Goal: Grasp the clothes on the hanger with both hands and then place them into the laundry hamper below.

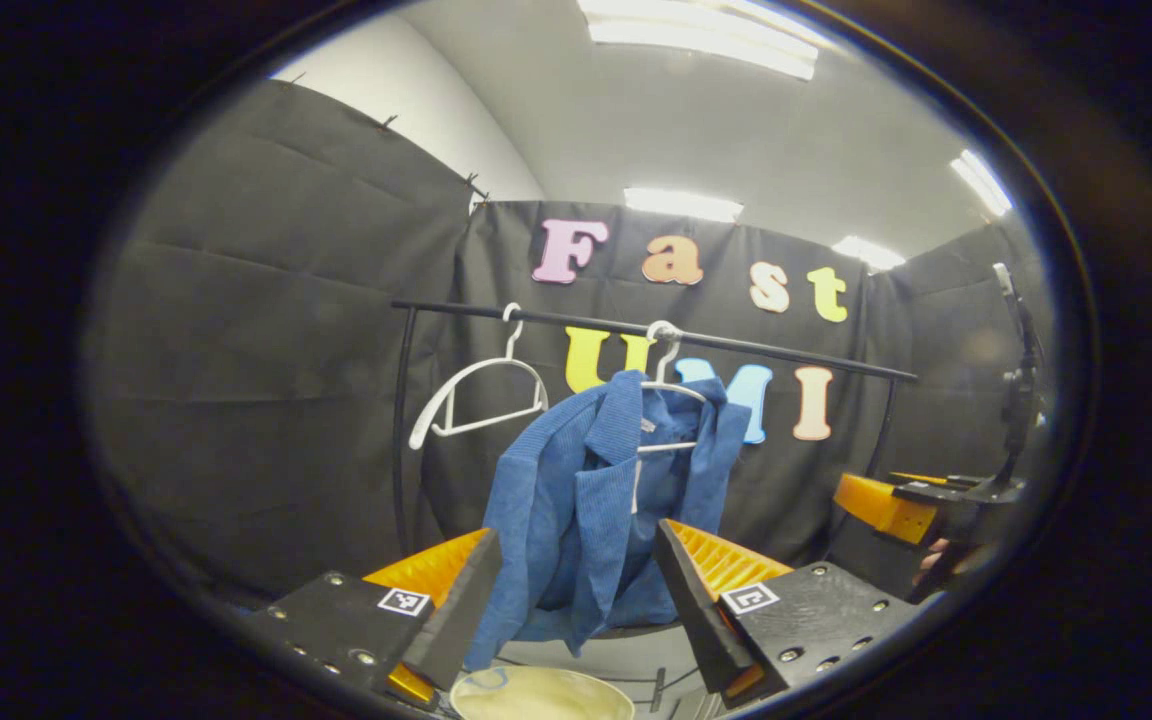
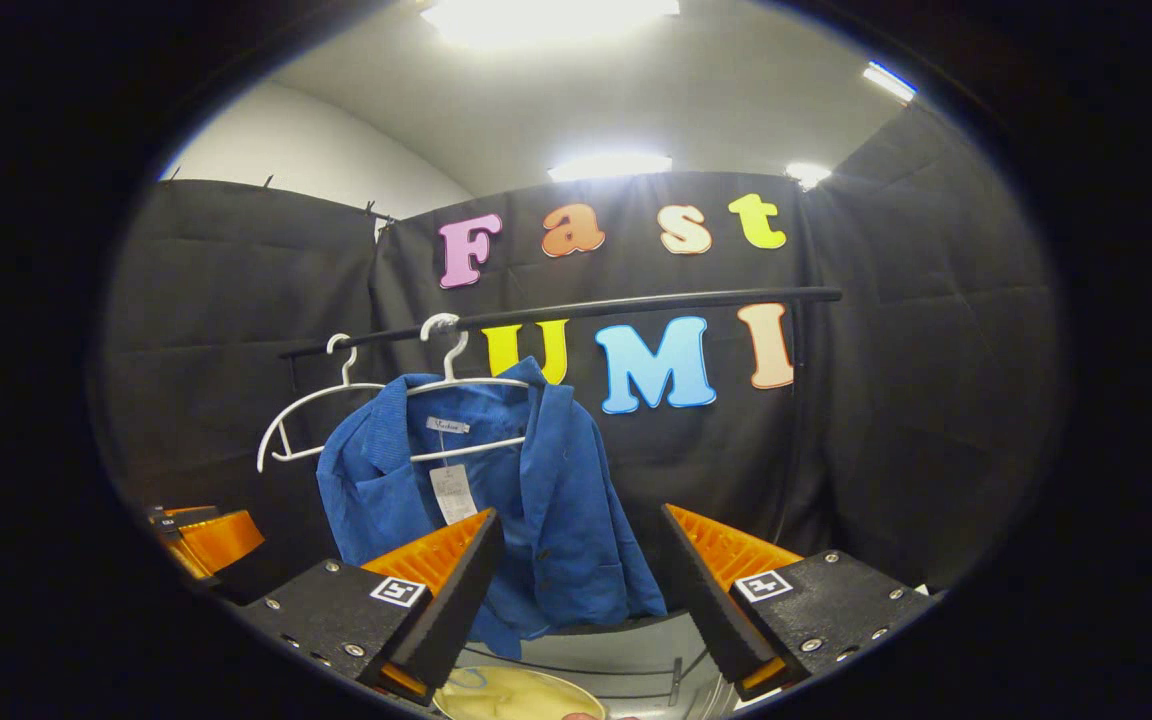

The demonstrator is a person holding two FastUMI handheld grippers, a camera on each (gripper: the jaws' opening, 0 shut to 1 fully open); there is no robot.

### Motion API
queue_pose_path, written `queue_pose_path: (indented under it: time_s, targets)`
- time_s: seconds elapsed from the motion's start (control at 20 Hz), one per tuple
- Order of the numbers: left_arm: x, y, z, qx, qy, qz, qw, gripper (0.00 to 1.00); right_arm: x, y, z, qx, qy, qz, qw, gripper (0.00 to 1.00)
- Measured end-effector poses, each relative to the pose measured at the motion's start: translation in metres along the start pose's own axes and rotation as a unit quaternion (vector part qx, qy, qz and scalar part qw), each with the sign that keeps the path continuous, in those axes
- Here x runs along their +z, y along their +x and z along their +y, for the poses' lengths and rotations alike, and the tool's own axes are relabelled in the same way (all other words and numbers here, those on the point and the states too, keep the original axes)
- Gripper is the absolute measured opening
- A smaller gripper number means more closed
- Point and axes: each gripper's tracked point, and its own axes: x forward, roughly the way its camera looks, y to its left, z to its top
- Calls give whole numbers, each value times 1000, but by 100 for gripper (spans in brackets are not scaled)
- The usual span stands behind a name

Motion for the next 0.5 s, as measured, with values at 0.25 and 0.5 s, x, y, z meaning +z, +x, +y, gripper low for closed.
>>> queue_pose_path:
  time_s: [0.25,0.5]
  targets:
    - [14,45,-3,28,12,-6,1000,89,2,62,4,22,46,12,999,96]
    - [3,102,-23,29,8,7,1000,89,-9,121,6,42,57,38,997,95]
